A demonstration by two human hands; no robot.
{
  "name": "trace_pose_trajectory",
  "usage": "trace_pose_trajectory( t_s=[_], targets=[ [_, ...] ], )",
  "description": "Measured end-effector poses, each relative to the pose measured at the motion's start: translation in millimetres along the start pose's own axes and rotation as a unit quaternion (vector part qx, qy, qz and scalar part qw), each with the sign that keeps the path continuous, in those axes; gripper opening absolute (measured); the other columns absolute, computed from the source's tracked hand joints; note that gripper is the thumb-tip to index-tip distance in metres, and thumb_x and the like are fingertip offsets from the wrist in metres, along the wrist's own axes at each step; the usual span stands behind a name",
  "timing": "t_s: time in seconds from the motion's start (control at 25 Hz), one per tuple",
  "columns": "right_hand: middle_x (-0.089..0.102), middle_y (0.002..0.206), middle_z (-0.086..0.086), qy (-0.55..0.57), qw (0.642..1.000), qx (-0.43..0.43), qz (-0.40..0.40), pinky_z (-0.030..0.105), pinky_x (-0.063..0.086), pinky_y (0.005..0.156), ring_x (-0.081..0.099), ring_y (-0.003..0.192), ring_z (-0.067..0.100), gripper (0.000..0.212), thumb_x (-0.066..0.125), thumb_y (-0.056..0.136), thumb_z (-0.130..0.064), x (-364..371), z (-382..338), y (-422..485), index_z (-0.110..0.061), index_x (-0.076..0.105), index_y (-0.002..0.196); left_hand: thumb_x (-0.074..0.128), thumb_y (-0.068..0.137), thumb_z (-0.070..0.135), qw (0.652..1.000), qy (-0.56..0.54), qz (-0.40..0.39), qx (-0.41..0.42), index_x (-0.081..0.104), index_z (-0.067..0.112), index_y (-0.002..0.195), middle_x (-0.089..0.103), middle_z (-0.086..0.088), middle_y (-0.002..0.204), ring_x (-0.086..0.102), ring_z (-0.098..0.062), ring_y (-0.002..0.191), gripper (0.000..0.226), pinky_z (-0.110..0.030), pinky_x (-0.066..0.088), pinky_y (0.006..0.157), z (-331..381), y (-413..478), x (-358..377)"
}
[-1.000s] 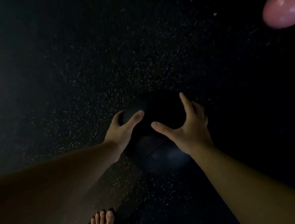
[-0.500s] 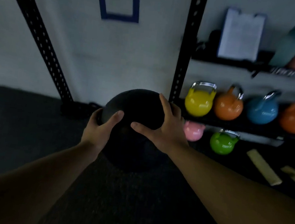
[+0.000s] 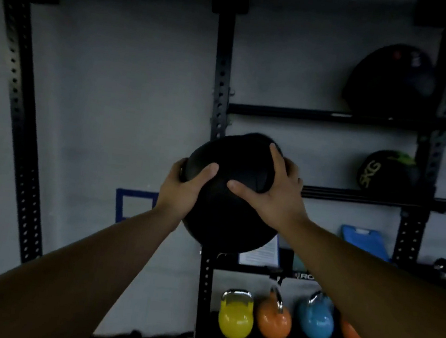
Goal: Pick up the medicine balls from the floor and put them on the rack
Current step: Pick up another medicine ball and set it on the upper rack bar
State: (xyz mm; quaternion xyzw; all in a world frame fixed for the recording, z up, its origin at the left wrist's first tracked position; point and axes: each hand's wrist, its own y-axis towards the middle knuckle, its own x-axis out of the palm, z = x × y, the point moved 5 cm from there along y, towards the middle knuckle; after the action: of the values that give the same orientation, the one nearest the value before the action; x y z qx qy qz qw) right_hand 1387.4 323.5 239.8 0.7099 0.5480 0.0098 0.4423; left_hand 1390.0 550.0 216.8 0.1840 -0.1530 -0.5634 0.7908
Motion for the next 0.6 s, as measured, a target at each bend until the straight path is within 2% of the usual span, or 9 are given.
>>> trace_pose_trajectory(
  t_s=[0.12,0.28,0.44,0.6],
  targets=[
    [0.016,0.167,0.003,-0.014,0.999,-0.036,0.034,0.066,0.031,0.115,0.020,0.150,0.038,0.133,0.059,0.046,-0.102,-60.2,-23.7,25.1,-0.056,0.002,0.157,0.080,0.034,0.098,0.999,-0.022,-0.011,0.045,0.061,0.034,0.143,0.074,0.005,0.128,0.074,-0.021,0.113,0.127,-0.045,0.063,0.097,58.4,8.5,32.1],
    [0.014,0.168,0.003,-0.037,0.996,-0.070,0.043,0.067,0.031,0.115,0.019,0.151,0.039,0.133,0.058,0.046,-0.103,-95.0,-43.9,57.8,-0.054,0.004,0.158,0.083,0.052,0.086,0.996,-0.052,-0.005,0.065,0.056,0.030,0.150,0.071,0.001,0.135,0.071,-0.024,0.118,0.117,-0.049,0.061,0.102,91.5,27.3,50.5],
    [0.014,0.168,0.002,-0.026,0.994,-0.081,0.069,0.069,0.031,0.115,0.019,0.151,0.039,0.136,0.052,0.040,-0.108,-87.3,-33.3,101.0,-0.056,0.004,0.156,0.082,0.054,0.083,0.994,-0.058,-0.005,0.095,0.055,0.029,0.152,0.071,0.003,0.133,0.071,-0.022,0.117,0.115,-0.046,0.062,0.100,91.2,72.7,66.4],
    [0.013,0.169,0.001,-0.028,0.994,-0.079,0.077,0.068,0.029,0.116,0.016,0.152,0.037,0.135,0.058,0.044,-0.102,-51.4,-13.1,165.7,-0.054,0.004,0.158,0.081,0.053,0.082,0.992,-0.063,-0.019,0.106,0.058,0.027,0.150,0.072,0.002,0.132,0.072,-0.022,0.116,0.114,-0.046,0.062,0.099,68.1,151.0,80.1]
  ],
)
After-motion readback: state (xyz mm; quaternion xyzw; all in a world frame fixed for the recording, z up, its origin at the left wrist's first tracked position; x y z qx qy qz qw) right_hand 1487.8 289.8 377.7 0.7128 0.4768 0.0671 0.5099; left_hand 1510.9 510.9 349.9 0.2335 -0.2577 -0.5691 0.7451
